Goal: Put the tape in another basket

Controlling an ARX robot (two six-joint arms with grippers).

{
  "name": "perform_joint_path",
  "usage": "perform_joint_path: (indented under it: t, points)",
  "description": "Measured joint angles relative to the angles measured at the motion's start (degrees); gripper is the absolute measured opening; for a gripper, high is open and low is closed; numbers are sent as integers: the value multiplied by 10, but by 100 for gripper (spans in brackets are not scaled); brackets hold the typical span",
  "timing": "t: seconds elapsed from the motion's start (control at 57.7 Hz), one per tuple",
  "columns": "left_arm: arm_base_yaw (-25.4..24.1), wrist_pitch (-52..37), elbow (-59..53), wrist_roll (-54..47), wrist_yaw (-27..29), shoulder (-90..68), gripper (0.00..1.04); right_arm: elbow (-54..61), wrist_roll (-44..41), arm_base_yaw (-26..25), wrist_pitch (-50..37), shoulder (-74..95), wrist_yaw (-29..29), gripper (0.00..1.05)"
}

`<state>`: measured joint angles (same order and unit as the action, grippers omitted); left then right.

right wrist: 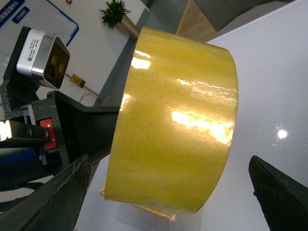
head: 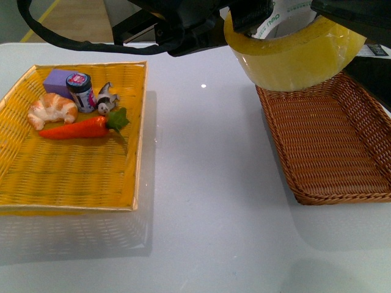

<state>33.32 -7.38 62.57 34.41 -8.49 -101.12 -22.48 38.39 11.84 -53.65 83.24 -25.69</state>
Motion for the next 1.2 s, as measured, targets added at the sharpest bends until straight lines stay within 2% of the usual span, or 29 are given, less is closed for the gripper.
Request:
perform_joint_path:
  t: [0.052, 0.104, 0.364, 0.59, 0.815, 1.11, 1.145, 1.197]
  points:
    - [0, 0, 0, 0, -2, 1, 16, -4, 1, 1, 0, 2, 2, 96]
    - [0, 0, 0, 0, -3, 2, 16, -7, 4, 2, 0, 4, 2, 91]
    - [0, 0, -1, 0, -4, 3, 16, -14, 27, 6, -2, 9, 2, 53]
    - [0, 0, -6, 0, -5, 4, 15, -13, 45, 6, -3, 9, -1, 49]
    - [0, -8, -9, 2, -1, 21, 49, -13, 47, 1, -3, 8, 4, 48]
    - [-3, -29, -43, -33, 45, 64, 95, -13, 54, -24, -3, 7, -1, 48]
    - [-5, -35, -50, -38, 47, 71, 98, -13, 56, -31, -3, 8, -3, 48]
    - [-11, -43, -63, -45, 52, 85, 95, -13, 59, -44, -7, 11, -8, 48]
